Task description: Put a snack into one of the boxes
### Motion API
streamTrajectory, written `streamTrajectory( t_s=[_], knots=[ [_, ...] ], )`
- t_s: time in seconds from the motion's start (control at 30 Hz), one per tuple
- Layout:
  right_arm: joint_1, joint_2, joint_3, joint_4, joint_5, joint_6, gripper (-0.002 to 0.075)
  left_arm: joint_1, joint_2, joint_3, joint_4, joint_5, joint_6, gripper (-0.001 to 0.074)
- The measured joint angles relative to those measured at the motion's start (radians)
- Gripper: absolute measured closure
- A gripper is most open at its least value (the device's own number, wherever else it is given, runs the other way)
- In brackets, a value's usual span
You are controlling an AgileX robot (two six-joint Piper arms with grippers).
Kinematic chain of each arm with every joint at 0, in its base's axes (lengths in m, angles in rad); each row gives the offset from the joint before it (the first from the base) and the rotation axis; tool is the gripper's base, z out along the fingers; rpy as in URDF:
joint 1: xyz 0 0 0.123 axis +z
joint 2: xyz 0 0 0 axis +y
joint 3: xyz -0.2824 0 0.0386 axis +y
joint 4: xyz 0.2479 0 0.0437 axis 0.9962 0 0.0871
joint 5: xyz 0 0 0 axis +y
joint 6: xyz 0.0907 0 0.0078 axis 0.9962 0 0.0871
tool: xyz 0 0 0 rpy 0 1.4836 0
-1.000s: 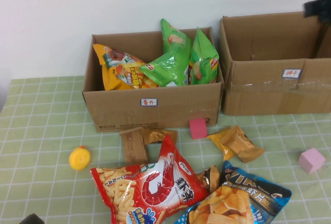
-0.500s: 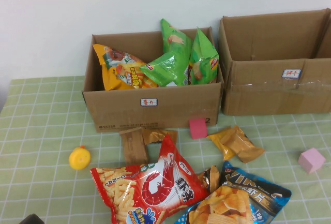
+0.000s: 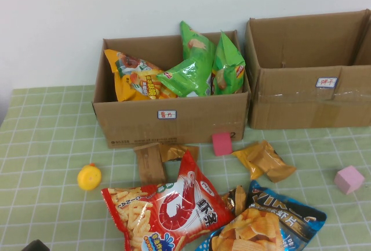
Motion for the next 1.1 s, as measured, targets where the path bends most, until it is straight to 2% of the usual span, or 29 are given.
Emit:
streamTrajectory(
  t_s=[0.1,0.27,0.5,0.83,1.0,1.1],
  knots=[
    [0.000,-0.043,0.031,-0.123,-0.042,0.032,0.0728,0.000,0.000,0.000,0.000,0.000,0.000,0.0736],
    [0.000,-0.138,0.068,-0.228,-0.265,0.040,0.0728,0.000,0.000,0.000,0.000,0.000,0.000,0.0736],
    [0.000,-0.267,0.153,-0.238,-0.347,0.021,0.0728,0.000,0.000,0.000,0.000,0.000,0.000,0.0736],
    [-0.004,-0.395,0.505,-0.154,-0.696,-0.001,0.0728,0.000,0.000,0.000,0.000,0.006,0.002,0.0736],
    [-0.081,-0.478,0.537,-0.205,-0.600,0.078,0.0728,0.000,0.000,0.000,0.000,0.006,0.002,0.0736],
    [-0.145,-0.479,0.537,-0.331,-0.506,0.228,0.0728,0.000,0.000,0.000,0.000,0.007,0.005,0.0736]
  ],
)
